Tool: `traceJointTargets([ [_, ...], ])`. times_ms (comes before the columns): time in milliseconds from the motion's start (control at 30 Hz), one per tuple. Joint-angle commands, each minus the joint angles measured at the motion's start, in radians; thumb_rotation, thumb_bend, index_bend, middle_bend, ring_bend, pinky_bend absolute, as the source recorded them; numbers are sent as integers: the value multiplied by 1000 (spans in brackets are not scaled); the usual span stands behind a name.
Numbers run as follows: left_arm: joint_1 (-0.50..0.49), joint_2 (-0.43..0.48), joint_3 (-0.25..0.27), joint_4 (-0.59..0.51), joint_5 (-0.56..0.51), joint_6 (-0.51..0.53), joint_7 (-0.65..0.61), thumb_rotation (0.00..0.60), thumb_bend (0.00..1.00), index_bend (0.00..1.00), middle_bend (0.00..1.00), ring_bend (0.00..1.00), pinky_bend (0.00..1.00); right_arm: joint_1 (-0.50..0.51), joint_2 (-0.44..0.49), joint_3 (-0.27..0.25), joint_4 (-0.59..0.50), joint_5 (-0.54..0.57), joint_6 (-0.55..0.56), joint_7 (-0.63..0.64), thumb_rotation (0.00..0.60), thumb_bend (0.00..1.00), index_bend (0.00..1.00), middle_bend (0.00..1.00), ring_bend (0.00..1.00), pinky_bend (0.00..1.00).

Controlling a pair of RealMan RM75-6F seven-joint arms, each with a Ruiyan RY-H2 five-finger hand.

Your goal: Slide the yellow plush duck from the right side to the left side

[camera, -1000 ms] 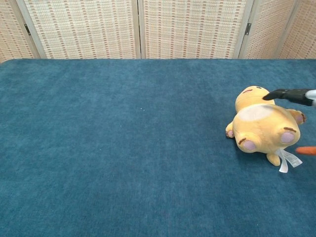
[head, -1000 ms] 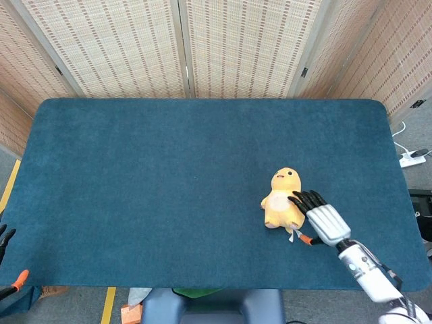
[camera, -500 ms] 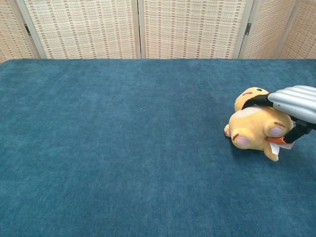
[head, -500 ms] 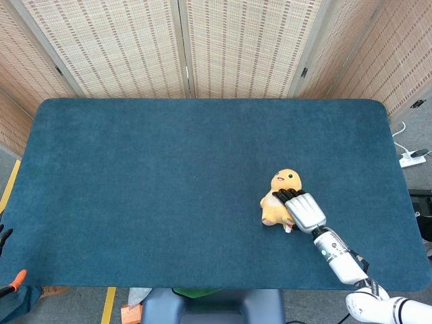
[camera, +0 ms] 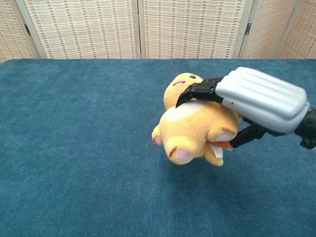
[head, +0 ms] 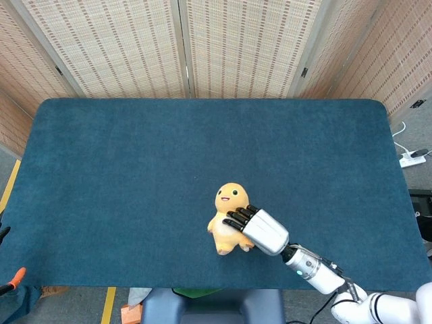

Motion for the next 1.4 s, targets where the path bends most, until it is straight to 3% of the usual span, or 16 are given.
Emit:
traceJointTargets([
  [33, 0, 2, 0, 4, -2, -3, -11, 600, 288, 0, 34, 2, 126, 54, -51, -26, -16, -10, -97, -37, 600, 641, 563, 670, 658, 963],
  [267, 0, 7, 1, 15, 0, -1, -40, 600, 288, 0, 34, 3, 126, 97, -128, -25, 14, 40, -215, -91, 600, 611, 539, 585, 599, 908],
  [367, -1, 8, 2, 20, 1, -3, -48, 600, 288, 0, 34, 3, 126, 96, -142, -23, 23, 75, -246, -128, 600, 515, 340, 442, 471, 703],
  [467, 0, 9, 3, 24, 3, -1, -55, 600, 287, 0, 34, 2, 126, 73, -138, -5, -1, 135, -257, -206, 600, 354, 16, 170, 190, 392],
  [567, 1, 8, 4, 26, 5, 2, -56, 600, 288, 0, 34, 2, 125, 58, -116, 0, -47, 170, -256, -238, 600, 258, 0, 29, 29, 227],
  [667, 2, 7, 6, 26, 9, 3, -52, 600, 288, 0, 34, 3, 125, 51, -67, -4, -124, 215, -285, -255, 600, 148, 0, 0, 0, 28],
  [900, 2, 3, 9, 19, 18, 8, -32, 600, 289, 0, 34, 3, 126, 39, 65, -55, -285, 240, -306, -164, 600, 71, 0, 0, 0, 0],
  [1033, 3, 0, 15, 26, 49, 31, -29, 600, 288, 0, 34, 3, 125, -2, 187, -114, -387, 185, -224, -95, 600, 71, 0, 0, 0, 0],
  [1133, 0, -14, 24, 52, 109, 73, -65, 600, 289, 7, 34, 5, 126, -80, 295, -192, -419, 94, -69, -14, 600, 70, 0, 0, 0, 0],
  [1267, -31, -58, 32, 73, 221, 128, -103, 600, 284, 13, 55, 21, 155, -233, 392, -287, -332, 9, 194, 94, 600, 72, 0, 0, 0, 0],
  [1367, -81, -105, 19, 45, 302, 126, -34, 600, 261, 1, 214, 186, 212, -354, 408, -318, -210, 11, 370, 196, 600, 74, 0, 0, 0, 0],
  [1400, -108, -122, 14, 25, 332, 104, 6, 600, 256, 0, 226, 197, 219, -394, 404, -325, -153, 24, 419, 253, 600, 74, 0, 0, 0, 0],
])
